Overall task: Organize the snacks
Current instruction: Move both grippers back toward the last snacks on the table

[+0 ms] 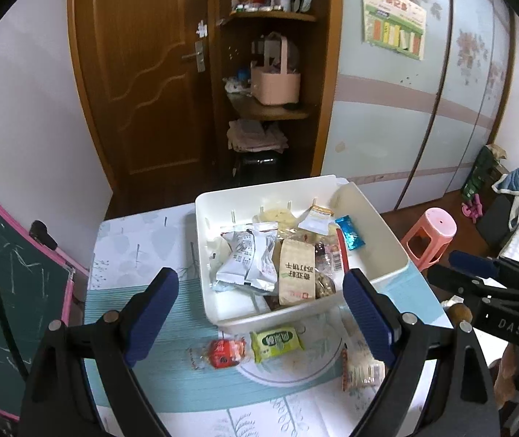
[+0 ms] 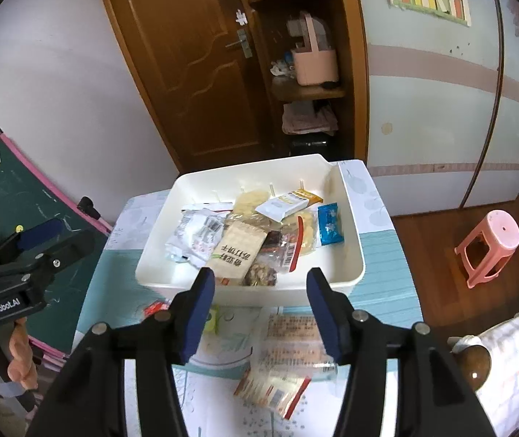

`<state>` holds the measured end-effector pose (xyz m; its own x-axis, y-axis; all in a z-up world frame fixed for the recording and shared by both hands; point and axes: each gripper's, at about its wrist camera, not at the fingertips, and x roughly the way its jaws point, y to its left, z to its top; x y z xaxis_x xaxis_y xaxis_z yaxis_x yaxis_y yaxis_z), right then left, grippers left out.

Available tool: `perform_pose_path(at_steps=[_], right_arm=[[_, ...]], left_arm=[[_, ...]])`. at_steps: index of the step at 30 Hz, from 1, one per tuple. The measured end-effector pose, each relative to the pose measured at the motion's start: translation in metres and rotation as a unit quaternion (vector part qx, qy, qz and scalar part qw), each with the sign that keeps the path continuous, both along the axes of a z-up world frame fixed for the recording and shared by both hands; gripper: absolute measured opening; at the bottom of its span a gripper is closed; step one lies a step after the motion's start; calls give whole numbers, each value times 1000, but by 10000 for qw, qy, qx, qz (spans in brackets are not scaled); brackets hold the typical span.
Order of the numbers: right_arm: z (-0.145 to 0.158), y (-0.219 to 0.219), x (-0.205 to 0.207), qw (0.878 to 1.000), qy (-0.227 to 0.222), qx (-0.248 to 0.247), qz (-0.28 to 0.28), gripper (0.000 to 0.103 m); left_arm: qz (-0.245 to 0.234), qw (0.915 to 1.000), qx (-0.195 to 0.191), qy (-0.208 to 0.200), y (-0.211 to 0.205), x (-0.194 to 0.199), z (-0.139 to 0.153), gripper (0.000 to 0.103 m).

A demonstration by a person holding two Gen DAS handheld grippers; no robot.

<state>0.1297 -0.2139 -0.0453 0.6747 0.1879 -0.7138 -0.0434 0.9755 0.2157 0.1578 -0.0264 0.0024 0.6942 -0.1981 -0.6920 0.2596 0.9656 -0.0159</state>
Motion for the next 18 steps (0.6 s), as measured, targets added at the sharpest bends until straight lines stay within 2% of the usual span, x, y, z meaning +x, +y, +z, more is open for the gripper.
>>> perform_pose_path(at_steps=[5, 8, 18], right_arm=[[0, 6, -26, 9999, -88, -68, -27, 64], [-8, 8, -37, 10000, 0, -36, -67, 65], [-64, 12, -59, 9965, 595, 231, -540, 66]], left_arm=[[-108, 9998, 77, -133, 8, -30, 5, 96], [-198, 9995, 221, -114, 11, -45, -3, 96], [-431, 9963, 735, -124, 17, -69, -45, 96]])
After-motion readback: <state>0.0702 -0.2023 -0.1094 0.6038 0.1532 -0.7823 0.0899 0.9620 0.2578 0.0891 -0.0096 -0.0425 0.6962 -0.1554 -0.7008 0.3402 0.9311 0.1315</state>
